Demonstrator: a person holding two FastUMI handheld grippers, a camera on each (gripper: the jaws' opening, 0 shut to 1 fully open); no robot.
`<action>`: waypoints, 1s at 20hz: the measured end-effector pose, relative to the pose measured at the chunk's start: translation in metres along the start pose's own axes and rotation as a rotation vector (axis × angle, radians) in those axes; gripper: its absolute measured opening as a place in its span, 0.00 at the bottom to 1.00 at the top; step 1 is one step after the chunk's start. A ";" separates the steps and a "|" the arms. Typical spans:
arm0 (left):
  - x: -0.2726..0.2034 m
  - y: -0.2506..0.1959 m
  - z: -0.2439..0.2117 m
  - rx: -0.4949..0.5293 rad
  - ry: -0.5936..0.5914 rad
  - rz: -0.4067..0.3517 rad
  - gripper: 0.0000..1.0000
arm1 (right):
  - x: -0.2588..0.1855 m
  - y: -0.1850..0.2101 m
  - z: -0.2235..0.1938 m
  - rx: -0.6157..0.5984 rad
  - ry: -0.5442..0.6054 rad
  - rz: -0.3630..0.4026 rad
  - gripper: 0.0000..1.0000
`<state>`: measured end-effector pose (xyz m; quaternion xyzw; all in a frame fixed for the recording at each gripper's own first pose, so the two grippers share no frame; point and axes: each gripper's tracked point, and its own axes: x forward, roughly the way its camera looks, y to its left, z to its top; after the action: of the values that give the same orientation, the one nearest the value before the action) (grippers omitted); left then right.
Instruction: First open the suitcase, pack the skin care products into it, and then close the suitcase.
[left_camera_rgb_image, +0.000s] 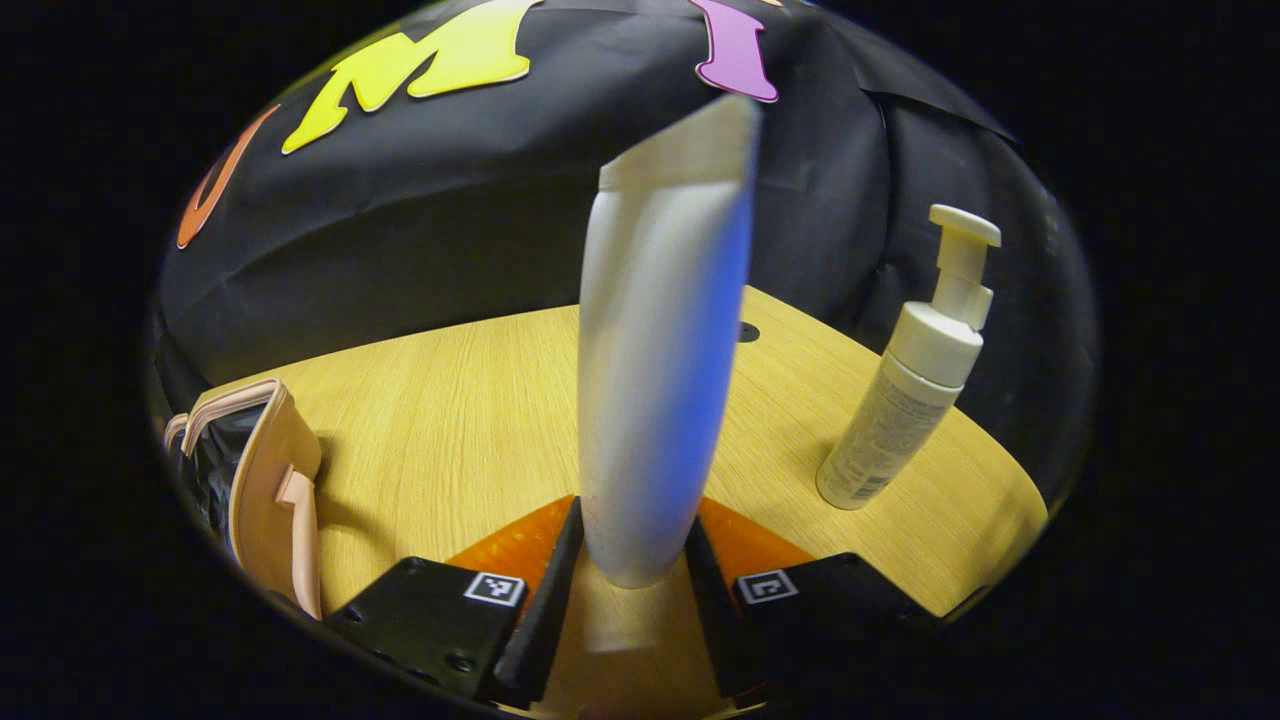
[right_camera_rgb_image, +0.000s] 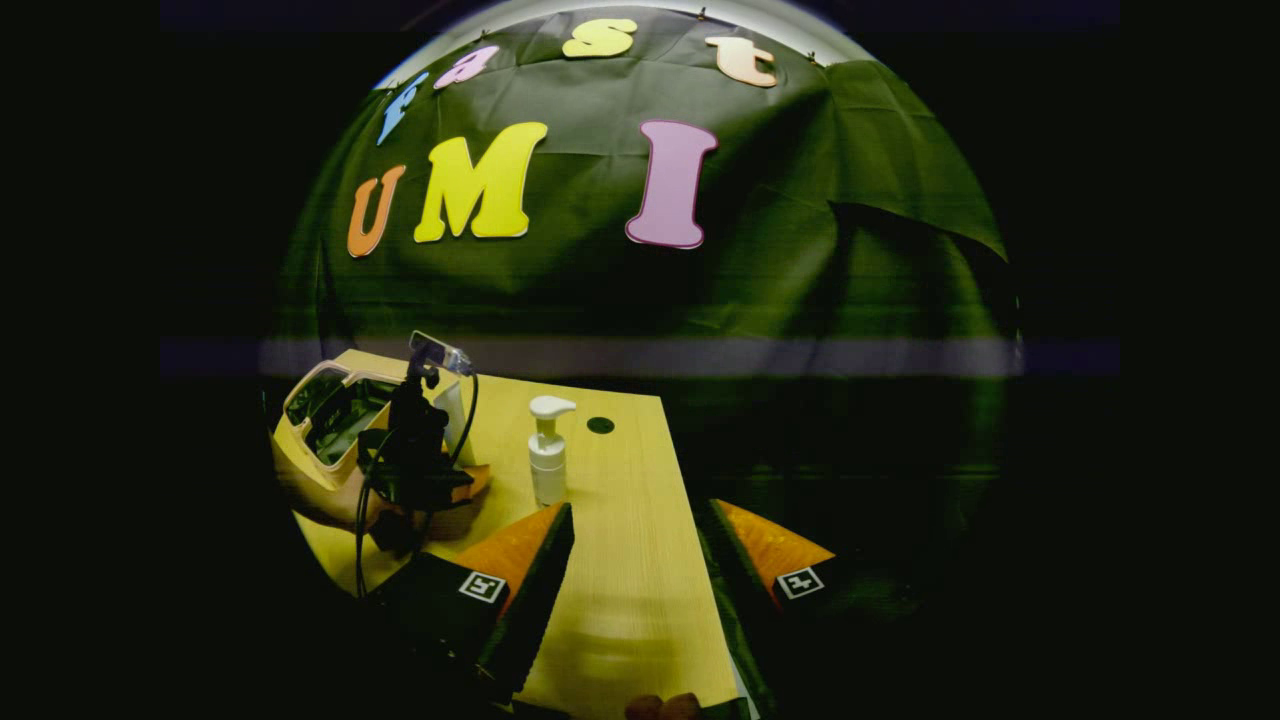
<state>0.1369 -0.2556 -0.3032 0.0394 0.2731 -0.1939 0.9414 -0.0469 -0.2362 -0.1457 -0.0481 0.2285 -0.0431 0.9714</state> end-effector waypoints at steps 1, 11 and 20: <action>0.002 0.000 0.002 -0.004 0.000 -0.002 0.63 | 0.000 0.000 0.000 0.000 -0.001 0.000 0.80; -0.101 0.015 0.029 -0.098 0.012 -0.005 0.46 | 0.100 0.067 -0.037 0.107 0.022 0.145 0.80; -0.220 0.088 0.018 -0.142 0.038 0.171 0.46 | 0.205 0.125 -0.062 0.120 0.079 0.205 0.80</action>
<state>0.0089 -0.1017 -0.1743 -0.0008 0.2996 -0.0923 0.9496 0.1157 -0.1382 -0.3051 0.0354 0.2674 0.0409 0.9621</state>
